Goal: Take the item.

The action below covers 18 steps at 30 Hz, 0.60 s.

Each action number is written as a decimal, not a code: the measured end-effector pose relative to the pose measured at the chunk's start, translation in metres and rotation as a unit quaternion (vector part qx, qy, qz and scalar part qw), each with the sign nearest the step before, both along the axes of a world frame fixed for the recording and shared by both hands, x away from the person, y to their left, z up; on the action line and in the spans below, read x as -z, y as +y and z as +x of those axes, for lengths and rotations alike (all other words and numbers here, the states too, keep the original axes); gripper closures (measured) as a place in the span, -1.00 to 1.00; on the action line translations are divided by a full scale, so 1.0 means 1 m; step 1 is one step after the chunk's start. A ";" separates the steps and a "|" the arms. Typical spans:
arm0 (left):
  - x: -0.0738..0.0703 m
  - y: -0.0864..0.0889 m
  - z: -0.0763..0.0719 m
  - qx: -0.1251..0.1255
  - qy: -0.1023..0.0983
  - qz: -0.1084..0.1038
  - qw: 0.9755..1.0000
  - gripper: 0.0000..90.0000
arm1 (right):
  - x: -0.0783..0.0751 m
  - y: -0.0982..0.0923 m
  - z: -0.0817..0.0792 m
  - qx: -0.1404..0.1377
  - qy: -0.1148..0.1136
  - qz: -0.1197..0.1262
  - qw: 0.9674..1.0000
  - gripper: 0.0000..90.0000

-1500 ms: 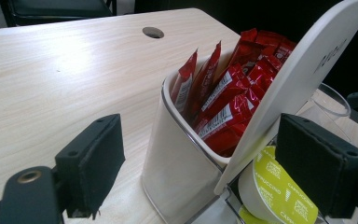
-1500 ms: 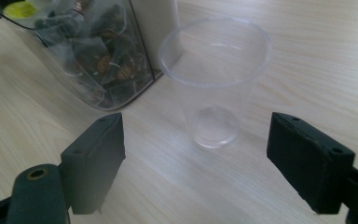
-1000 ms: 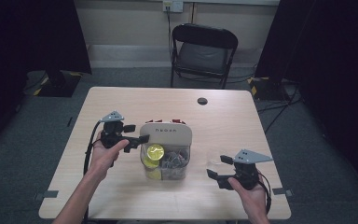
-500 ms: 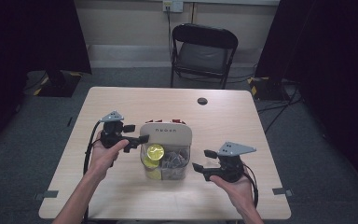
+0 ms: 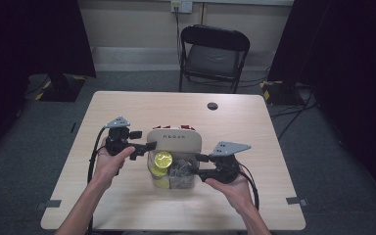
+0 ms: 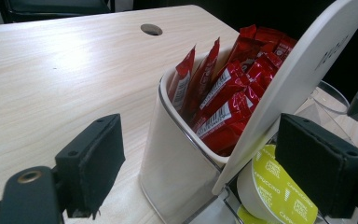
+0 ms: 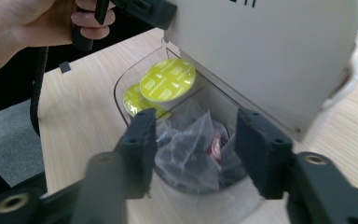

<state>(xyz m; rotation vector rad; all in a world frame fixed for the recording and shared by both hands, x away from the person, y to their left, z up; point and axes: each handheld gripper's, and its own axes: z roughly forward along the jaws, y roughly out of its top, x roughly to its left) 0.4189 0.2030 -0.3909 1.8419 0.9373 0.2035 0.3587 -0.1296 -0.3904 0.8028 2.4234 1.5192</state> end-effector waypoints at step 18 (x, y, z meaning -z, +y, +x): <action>0.000 0.000 0.000 0.000 0.002 0.001 1.000 -0.66 | 0.020 0.020 0.021 -0.002 0.040 -0.013 0.999 0.22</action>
